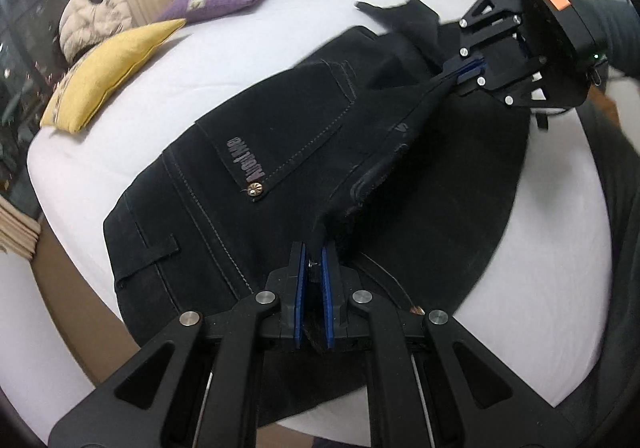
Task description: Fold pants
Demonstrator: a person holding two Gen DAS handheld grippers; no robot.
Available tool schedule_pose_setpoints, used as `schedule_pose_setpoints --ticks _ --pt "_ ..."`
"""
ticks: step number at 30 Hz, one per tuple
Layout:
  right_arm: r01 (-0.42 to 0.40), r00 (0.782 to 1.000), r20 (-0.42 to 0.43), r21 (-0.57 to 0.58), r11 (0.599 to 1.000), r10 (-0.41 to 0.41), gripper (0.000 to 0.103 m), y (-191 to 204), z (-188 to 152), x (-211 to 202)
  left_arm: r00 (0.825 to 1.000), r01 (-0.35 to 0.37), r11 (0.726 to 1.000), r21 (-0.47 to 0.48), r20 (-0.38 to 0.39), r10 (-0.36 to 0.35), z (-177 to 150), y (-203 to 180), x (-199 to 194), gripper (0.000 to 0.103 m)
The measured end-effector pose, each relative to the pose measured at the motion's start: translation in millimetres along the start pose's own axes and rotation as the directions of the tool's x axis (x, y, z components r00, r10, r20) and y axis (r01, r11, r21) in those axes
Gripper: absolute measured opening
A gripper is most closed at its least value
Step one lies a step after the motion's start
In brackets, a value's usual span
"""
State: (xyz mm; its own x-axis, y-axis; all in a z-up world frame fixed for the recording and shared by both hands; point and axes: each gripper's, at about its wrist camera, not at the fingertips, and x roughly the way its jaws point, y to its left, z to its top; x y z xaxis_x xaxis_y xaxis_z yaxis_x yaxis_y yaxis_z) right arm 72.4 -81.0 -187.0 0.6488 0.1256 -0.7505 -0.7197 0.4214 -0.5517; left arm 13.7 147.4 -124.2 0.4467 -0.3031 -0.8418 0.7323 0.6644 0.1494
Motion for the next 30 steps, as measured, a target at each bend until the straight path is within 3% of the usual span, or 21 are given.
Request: schedule_pose_setpoints --ticks 9,14,30 --pt "0.050 0.996 -0.065 -0.109 0.993 -0.058 0.003 23 -28 -7 1.000 -0.013 0.989 0.145 -0.018 0.016 -25 -61 -11 0.006" --pt "0.064 0.994 -0.071 -0.176 0.982 -0.077 0.003 42 -29 -10 0.999 -0.016 0.987 0.159 -0.037 0.022 -25 -68 -3 0.006" --pt "0.102 0.988 -0.088 -0.224 0.969 -0.124 0.003 66 -38 -12 0.999 -0.001 0.974 0.226 -0.051 0.013 -19 -74 7 0.006"
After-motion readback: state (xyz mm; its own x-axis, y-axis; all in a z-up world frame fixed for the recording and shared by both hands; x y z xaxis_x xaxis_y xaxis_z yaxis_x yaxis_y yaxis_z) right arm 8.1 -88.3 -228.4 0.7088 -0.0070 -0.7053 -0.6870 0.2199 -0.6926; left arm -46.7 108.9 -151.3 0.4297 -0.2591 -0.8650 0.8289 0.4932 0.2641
